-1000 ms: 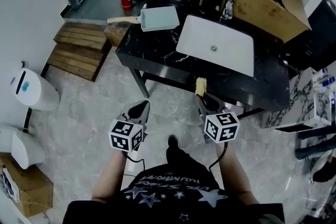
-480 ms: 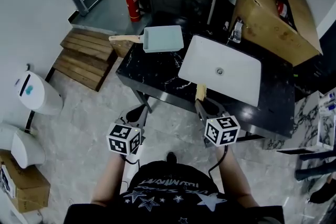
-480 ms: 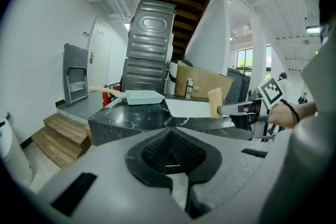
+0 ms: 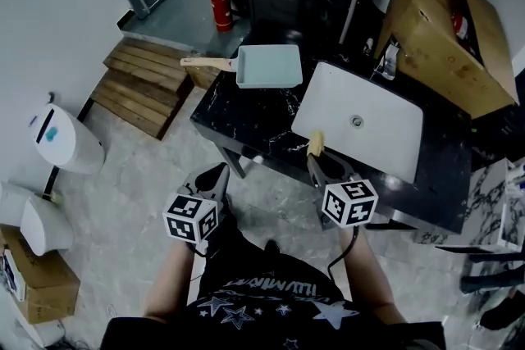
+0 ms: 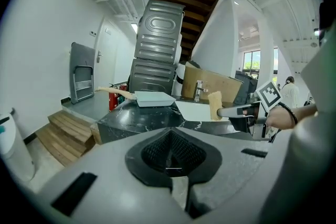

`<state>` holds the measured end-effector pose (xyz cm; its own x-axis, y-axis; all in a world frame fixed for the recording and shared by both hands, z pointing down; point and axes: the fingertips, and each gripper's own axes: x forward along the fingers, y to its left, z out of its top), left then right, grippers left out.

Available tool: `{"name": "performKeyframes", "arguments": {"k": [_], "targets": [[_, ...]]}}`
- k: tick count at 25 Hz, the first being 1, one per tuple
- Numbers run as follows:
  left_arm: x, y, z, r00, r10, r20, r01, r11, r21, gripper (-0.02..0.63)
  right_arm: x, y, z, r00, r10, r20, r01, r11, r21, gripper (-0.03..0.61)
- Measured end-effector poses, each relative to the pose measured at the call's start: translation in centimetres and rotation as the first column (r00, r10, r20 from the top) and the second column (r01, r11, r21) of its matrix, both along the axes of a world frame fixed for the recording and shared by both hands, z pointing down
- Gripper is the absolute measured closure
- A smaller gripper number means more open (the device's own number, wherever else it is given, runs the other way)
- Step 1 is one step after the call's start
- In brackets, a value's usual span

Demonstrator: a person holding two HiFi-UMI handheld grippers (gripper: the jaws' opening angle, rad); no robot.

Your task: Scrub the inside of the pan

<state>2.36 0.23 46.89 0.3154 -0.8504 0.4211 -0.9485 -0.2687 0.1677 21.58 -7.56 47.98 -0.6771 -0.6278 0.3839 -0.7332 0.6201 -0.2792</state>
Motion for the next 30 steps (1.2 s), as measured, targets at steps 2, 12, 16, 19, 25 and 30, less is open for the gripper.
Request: {"name": "performKeyframes", "arguments": {"k": [2,12,16,19,25,30], "targets": [[-0.6,-1.2,0.2,1.0,0.014,-0.001,-0.014,1.0,0.003,0.606,-0.4,-1.0,-0.1,1.0,0.012,-0.002,-0.012,1.0,0.004,0.503],[-6.1,-10.0,-0.2,0.996,0.092,-0.009,-0.092,0.996,0.017,0.606,-4.0,-6.8,-0.2,0.994,0.108,-0.028,-0.108,0.994,-0.003,0.503],[-8.7,-13.4,-0.9,0.992,0.123,-0.011,-0.123,0.992,0.021,0.606,-5.9,-9.1,-0.9,0.988,0.149,-0.036,-0.15,0.989,0.001,0.503],[-10.5,-15.8,-1.5,0.989,0.148,-0.001,-0.148,0.988,0.032,0.606,-7.5,-10.7,-1.4,0.984,0.174,-0.044,-0.174,0.985,0.007,0.503],[-13.6,-19.3,-1.4,0.982,0.186,-0.017,-0.185,0.983,0.016,0.604,-10.0,-13.6,-2.4,0.971,0.232,-0.053,-0.231,0.973,0.017,0.503],[-15.7,-21.5,-1.1,0.97,0.241,-0.023,-0.241,0.97,0.015,0.604,-12.1,-15.8,-2.7,0.958,0.282,-0.056,-0.281,0.959,0.015,0.503]]}}
